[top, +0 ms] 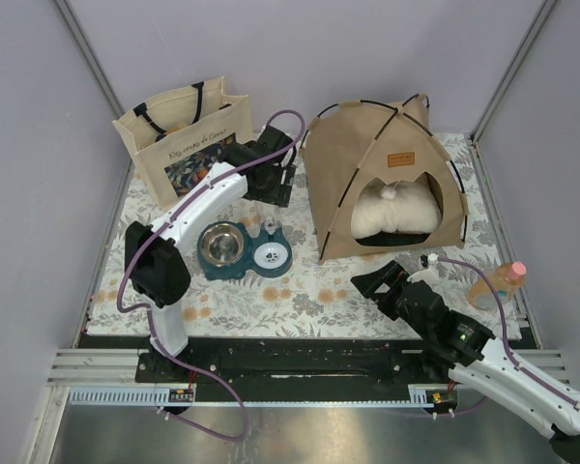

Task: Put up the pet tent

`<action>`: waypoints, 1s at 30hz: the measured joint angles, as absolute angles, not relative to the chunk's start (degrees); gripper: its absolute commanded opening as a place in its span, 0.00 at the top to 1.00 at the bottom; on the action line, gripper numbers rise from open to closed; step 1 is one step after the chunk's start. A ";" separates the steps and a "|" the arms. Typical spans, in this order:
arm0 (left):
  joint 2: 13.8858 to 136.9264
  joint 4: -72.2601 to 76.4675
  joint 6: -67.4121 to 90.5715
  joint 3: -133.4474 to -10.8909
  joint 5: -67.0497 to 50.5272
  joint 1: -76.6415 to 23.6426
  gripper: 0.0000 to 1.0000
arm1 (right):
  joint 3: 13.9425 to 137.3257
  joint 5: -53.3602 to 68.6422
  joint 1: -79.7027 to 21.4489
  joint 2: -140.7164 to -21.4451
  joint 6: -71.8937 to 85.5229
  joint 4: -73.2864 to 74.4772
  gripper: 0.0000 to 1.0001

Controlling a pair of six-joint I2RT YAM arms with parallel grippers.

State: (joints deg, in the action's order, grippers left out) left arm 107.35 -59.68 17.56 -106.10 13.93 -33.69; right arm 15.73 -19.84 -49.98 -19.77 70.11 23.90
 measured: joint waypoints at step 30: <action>80.44 -51.33 20.60 -92.53 11.68 -33.67 0.01 | 19.03 -20.45 -49.98 -19.42 66.87 29.17 0.01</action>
